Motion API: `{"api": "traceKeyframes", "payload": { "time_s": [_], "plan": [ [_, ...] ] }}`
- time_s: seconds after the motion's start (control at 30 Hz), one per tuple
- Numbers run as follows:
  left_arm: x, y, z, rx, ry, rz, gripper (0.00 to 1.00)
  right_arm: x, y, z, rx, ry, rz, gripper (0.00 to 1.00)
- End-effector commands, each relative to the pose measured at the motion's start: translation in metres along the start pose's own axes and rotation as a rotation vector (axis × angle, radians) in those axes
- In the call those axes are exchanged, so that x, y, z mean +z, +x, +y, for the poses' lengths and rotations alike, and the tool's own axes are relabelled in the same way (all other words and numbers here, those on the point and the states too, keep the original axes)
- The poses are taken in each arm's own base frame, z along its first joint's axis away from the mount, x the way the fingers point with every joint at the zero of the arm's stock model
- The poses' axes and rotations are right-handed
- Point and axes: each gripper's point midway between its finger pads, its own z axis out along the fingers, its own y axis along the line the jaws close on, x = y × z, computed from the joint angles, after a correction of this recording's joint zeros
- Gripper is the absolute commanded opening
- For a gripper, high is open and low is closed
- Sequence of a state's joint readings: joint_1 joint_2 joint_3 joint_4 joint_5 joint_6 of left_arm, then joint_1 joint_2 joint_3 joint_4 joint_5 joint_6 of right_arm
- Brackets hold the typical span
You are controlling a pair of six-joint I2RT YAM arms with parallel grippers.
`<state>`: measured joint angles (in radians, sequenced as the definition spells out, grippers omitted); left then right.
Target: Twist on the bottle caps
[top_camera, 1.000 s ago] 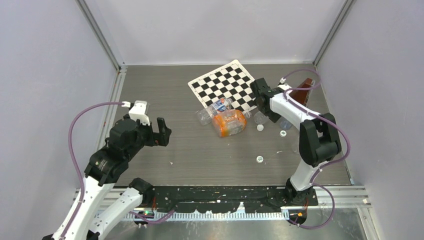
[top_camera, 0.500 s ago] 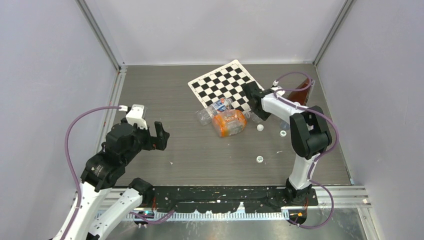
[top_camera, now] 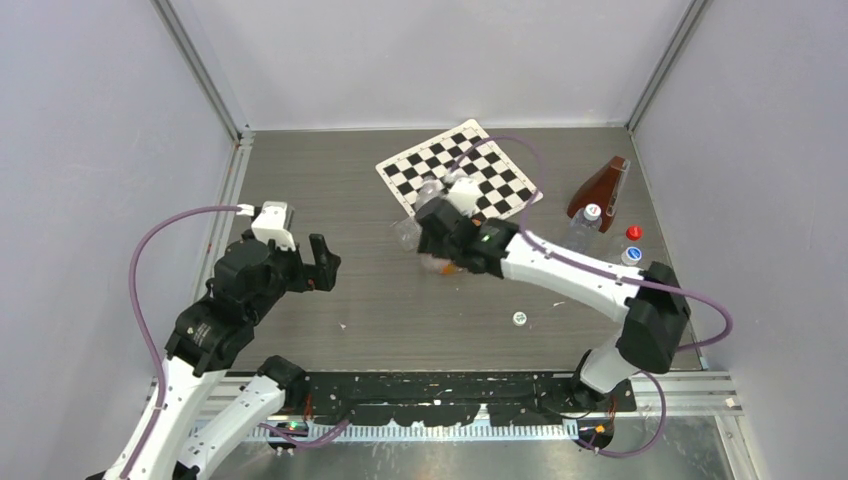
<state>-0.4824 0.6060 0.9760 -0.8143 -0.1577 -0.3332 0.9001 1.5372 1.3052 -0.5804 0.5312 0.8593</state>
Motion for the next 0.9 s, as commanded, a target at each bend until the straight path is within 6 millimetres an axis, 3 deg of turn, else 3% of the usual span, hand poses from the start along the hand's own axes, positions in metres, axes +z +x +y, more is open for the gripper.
{"api": "traceKeyframes", "payload": {
  "time_s": [0.0,0.07,0.13,0.3,0.37,0.43,0.47,0.5,0.53,0.63,0.67,0.73,0.8,0.83,0.87],
  "plan": [
    [-0.002,-0.021,0.006,-0.039,-0.037,-0.099,1.0,-0.011,0.086,0.042,-0.211,-0.132,0.159,0.36],
    [-0.003,-0.021,0.008,-0.039,-0.051,-0.102,1.0,-0.019,0.129,0.057,-0.285,-0.167,0.223,0.37],
    [-0.004,-0.019,0.009,-0.038,-0.054,-0.096,1.0,-0.013,0.162,0.056,-0.339,-0.146,0.273,0.38],
    [-0.005,-0.011,0.01,-0.03,-0.054,-0.068,1.0,-0.001,0.198,0.049,-0.375,-0.098,0.334,0.43],
    [-0.005,-0.009,0.01,-0.029,-0.052,-0.062,1.0,0.001,0.205,0.048,-0.38,-0.092,0.358,0.51],
    [-0.004,-0.007,0.009,-0.027,-0.046,-0.06,1.0,-0.002,0.206,0.049,-0.382,-0.098,0.374,0.66],
    [-0.003,-0.006,0.009,-0.026,-0.043,-0.061,1.0,-0.006,0.202,0.051,-0.385,-0.101,0.375,0.77],
    [-0.003,-0.005,0.008,-0.026,-0.041,-0.062,1.0,-0.01,0.2,0.046,-0.406,-0.088,0.386,0.81],
    [-0.002,-0.004,0.008,-0.026,-0.038,-0.062,1.0,-0.017,0.189,0.054,-0.405,-0.107,0.373,0.88],
    [0.001,-0.003,0.007,-0.029,-0.031,-0.063,1.0,-0.041,0.158,0.052,-0.439,-0.093,0.353,0.96],
    [0.002,-0.003,0.006,-0.03,-0.029,-0.062,1.0,-0.052,0.136,0.057,-0.428,-0.111,0.313,0.97],
    [0.005,-0.002,0.004,-0.035,-0.022,-0.057,1.0,-0.062,0.103,0.046,-0.409,-0.082,0.267,0.97],
    [0.009,-0.002,0.001,-0.043,-0.011,-0.054,1.0,-0.061,0.071,0.018,-0.36,-0.005,0.226,0.92],
    [0.012,-0.001,-0.001,-0.045,-0.006,-0.049,1.0,-0.063,0.044,-0.001,-0.3,0.028,0.19,0.89],
    [0.014,-0.001,-0.002,-0.052,0.0,-0.045,1.0,-0.055,0.042,-0.022,-0.288,0.088,0.182,0.83]
  ]
}}
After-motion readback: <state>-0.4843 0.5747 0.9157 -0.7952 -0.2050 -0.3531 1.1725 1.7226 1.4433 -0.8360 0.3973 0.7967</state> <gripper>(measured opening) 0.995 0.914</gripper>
